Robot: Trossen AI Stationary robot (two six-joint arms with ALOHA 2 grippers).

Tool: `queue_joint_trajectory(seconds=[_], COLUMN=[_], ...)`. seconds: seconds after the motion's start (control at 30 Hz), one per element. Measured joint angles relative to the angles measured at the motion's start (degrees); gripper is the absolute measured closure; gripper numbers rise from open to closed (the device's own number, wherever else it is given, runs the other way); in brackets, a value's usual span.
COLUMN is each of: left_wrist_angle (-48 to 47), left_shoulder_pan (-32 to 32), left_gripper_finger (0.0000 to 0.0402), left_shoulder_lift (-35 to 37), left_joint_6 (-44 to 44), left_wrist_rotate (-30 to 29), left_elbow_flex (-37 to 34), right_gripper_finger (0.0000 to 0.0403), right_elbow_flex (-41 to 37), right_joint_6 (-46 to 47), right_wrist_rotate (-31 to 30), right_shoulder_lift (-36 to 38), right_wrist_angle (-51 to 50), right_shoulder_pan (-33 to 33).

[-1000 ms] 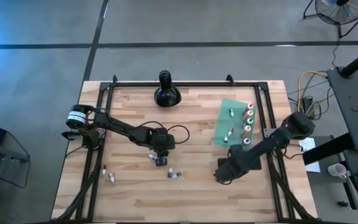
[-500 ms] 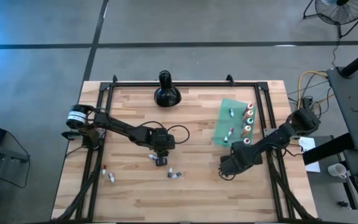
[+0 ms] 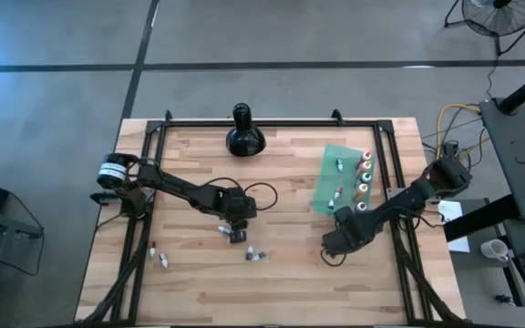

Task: Pick & Place food coloring
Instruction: Put the top small green food coloring bottle into the green bin

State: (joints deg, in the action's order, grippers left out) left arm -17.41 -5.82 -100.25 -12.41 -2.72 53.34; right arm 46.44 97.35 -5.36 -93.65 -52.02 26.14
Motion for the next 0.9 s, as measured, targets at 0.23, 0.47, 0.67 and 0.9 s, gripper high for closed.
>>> queue_joint_trajectory(seconds=[0.23, 0.47, 0.67, 0.9], left_wrist_angle=[0.38, 0.65, 0.93, 1.69], left_shoulder_pan=[0.02, 0.02, 0.04, 0.07], left_gripper_finger=[0.0303, 0.0303, 0.0303, 0.0303], left_shoulder_lift=[0.0, 0.0, 0.02, 0.02], left_joint_6=[-1.24, -1.59, -1.58, -1.19], left_wrist_rotate=[-0.12, -0.2, -0.22, -0.21], left_elbow_flex=[-0.02, -0.02, -0.04, -0.09], right_gripper_finger=[0.0292, 0.0344, 0.0345, 0.0342], right_elbow_flex=[-0.4, 0.79, 7.24, 19.38], right_joint_6=[-0.5, -0.29, -3.87, 4.96], right_wrist_rotate=[-0.1, -1.05, -5.47, -21.98], right_shoulder_lift=[-0.07, 0.27, 3.33, 7.43], right_wrist_angle=[0.95, 0.5, 0.67, -17.14], right_shoulder_pan=[-0.36, -0.38, -0.46, -3.72])
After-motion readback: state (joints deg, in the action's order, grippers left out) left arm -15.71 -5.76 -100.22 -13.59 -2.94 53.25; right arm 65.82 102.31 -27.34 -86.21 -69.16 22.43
